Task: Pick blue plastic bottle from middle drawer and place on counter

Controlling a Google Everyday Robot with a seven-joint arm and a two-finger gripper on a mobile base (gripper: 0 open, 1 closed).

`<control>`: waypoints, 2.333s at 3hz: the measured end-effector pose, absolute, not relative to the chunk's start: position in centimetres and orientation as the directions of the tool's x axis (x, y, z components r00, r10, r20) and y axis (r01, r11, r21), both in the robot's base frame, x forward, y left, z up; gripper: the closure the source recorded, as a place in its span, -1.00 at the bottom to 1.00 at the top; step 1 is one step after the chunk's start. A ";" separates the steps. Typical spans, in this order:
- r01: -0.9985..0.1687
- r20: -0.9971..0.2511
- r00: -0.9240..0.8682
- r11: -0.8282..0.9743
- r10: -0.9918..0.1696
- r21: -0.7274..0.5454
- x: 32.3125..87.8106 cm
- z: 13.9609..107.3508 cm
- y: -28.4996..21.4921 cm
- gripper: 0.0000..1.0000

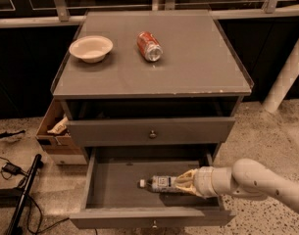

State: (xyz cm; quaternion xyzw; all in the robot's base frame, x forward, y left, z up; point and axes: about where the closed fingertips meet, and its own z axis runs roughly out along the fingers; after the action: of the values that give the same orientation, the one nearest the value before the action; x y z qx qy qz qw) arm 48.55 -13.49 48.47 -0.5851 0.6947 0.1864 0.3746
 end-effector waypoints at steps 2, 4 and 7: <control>-0.954 -0.727 -0.018 0.229 -0.686 -0.192 49.4 46.6 -13.1 -0.12; -0.957 -0.728 0.005 0.207 -0.686 -0.202 50.1 44.4 -12.5 -0.18; -0.968 -0.735 0.034 0.162 -0.677 -0.193 53.2 39.4 -10.3 -0.34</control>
Offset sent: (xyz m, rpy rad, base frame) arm 0.0146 0.0047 -0.0297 -0.0289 -0.0137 0.0208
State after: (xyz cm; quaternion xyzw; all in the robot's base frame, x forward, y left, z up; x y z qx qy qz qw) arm 53.20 -10.33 39.44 -0.6168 0.6665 0.1969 0.3695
